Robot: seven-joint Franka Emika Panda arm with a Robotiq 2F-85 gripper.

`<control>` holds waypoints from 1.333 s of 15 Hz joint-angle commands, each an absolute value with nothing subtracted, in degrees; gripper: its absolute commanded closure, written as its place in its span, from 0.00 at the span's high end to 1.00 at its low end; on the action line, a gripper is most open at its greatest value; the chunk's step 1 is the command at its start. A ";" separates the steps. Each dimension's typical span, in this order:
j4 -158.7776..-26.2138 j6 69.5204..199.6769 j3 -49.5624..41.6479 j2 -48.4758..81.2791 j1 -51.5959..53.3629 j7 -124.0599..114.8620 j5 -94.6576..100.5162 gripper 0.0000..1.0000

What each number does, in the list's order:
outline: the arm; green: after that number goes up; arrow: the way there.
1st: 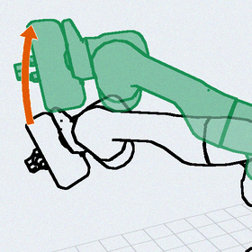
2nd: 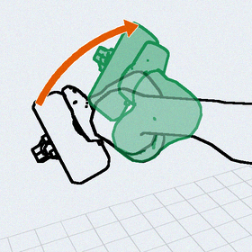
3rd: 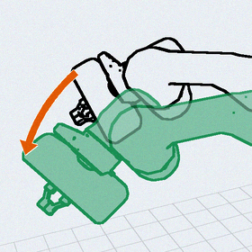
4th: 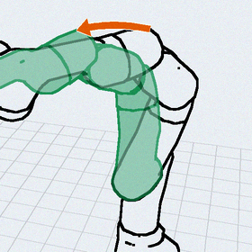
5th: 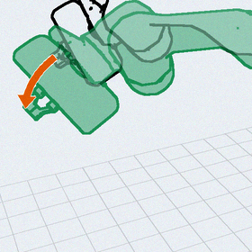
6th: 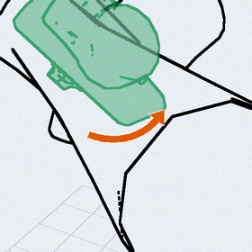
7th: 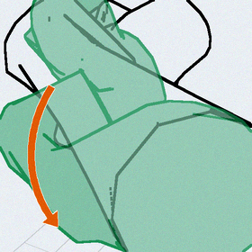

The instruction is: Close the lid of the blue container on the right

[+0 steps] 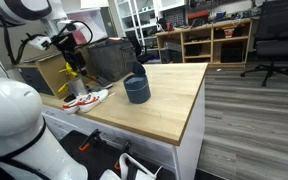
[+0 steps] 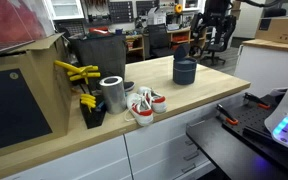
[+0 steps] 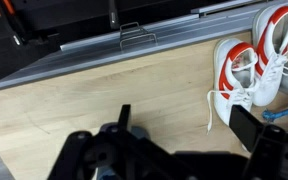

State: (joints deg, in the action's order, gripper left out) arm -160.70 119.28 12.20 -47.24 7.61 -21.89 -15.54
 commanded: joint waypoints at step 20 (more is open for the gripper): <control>-143.27 124.84 15.81 -22.16 3.24 -26.36 -8.29 1.00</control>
State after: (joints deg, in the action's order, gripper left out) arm -149.78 124.28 15.16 -30.28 4.40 -24.00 -10.95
